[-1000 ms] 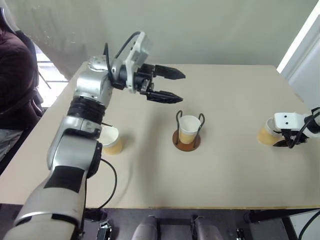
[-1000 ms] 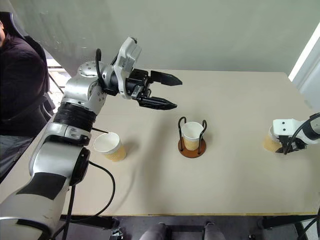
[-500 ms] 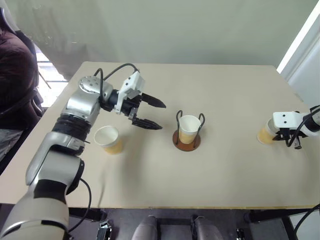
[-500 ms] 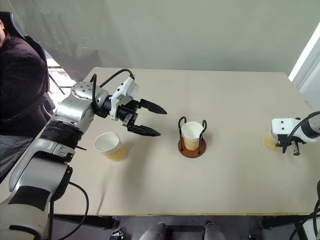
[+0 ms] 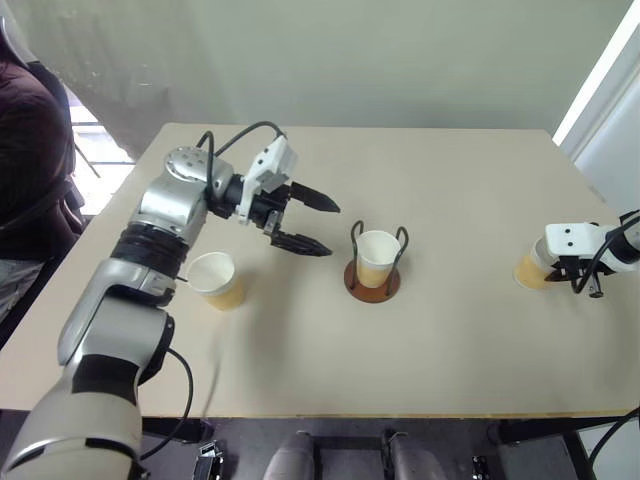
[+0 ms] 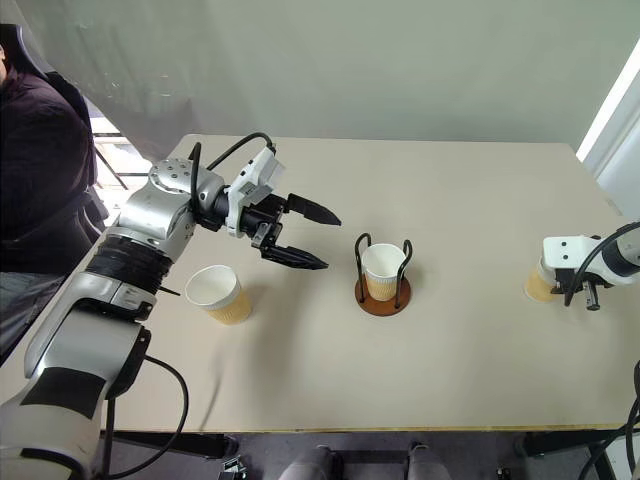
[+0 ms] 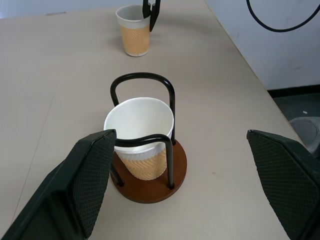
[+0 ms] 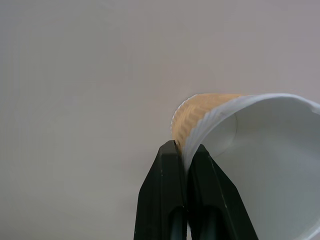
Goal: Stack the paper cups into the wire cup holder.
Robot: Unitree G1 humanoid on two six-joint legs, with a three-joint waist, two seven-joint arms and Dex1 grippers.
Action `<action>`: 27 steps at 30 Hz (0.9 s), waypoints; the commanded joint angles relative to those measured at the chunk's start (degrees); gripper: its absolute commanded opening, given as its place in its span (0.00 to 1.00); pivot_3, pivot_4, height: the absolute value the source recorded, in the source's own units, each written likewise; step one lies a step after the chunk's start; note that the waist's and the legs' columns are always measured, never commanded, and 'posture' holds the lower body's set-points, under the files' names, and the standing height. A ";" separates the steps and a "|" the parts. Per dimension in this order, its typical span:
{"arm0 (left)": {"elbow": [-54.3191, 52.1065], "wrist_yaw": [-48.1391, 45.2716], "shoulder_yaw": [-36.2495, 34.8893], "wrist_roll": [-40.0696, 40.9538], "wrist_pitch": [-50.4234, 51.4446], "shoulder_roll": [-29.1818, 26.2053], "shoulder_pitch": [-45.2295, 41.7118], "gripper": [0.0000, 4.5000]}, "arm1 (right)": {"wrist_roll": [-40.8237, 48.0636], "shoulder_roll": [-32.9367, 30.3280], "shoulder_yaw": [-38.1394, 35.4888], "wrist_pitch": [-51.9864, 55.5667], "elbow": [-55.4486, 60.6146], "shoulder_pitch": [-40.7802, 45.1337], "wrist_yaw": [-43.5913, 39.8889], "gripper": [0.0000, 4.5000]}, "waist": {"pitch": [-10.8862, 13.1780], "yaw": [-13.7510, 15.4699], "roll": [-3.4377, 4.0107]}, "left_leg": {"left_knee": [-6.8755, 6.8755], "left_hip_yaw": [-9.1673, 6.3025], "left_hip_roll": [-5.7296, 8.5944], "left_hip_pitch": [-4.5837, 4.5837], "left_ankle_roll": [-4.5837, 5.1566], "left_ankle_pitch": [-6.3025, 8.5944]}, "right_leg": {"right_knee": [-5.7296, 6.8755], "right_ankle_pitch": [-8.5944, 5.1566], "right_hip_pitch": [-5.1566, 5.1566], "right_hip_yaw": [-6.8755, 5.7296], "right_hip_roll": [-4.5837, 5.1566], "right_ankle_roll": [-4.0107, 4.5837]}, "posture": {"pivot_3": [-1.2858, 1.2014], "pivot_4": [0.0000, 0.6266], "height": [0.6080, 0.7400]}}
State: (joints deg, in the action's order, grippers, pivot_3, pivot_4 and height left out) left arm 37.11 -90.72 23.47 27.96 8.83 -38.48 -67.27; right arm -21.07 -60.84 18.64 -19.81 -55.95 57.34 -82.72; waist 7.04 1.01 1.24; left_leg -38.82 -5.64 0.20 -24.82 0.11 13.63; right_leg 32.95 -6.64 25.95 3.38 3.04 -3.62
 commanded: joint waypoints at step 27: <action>0.60 -1.78 -0.79 1.59 -1.78 -0.28 -1.97 1.00 | 0.80 -1.05 -1.12 0.76 2.19 0.73 -1.43 0.01 | 0.00 0.00 0.00 | 0.19 0.00 0.00 0.00 0.00 0.00 | -0.07 -0.01 0.05 0.00 0.00 0.01 | 0.52 0.24 1.00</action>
State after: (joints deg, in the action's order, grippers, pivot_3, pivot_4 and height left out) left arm 38.08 -90.72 23.48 28.57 8.00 -38.21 -67.99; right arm -20.99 -60.84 18.64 -19.10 -55.29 57.33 -83.56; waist 7.04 1.01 1.24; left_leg -38.62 -5.64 0.20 -24.83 0.11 13.63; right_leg 32.88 -6.65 26.00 3.38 3.04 -3.61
